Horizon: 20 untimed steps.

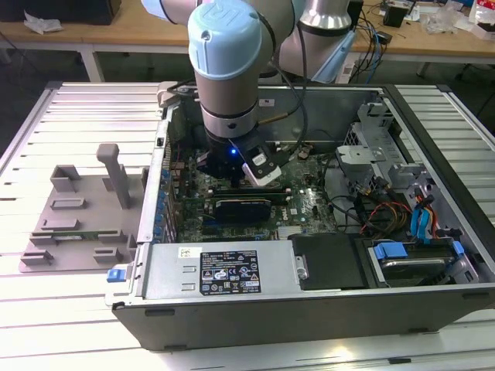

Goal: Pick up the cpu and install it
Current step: 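Install the second cpu locking lever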

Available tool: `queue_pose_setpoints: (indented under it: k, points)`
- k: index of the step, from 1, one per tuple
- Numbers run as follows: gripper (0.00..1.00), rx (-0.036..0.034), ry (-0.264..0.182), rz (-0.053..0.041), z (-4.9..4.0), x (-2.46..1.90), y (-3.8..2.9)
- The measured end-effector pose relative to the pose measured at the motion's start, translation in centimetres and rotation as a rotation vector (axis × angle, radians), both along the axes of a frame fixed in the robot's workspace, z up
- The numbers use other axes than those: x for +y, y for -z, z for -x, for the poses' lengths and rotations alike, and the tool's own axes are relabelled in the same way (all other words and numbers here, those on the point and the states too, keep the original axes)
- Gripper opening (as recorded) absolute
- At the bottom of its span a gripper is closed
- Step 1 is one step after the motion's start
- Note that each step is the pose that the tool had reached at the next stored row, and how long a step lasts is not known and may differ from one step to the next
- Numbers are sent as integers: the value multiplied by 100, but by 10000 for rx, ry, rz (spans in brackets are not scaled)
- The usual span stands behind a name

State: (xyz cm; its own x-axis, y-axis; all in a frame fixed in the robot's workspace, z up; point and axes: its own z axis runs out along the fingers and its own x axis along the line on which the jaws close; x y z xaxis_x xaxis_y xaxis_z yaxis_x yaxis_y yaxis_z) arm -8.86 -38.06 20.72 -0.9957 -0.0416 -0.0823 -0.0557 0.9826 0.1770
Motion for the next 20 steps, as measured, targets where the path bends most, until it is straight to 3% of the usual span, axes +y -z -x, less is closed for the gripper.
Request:
queue_pose_setpoints:
  k: [6, 9, 12, 15, 20]
  points:
    - [11, 0, 2, -12, 1, -59, 5]
    - [11, 0, 2, -234, 1, -79, 5]
    - [11, -1, 1, -378, 1, -91, 6]
    - [11, 0, 2, -654, 1, -122, 11]
    - [11, 0, 1, -845, 11, -142, 38]
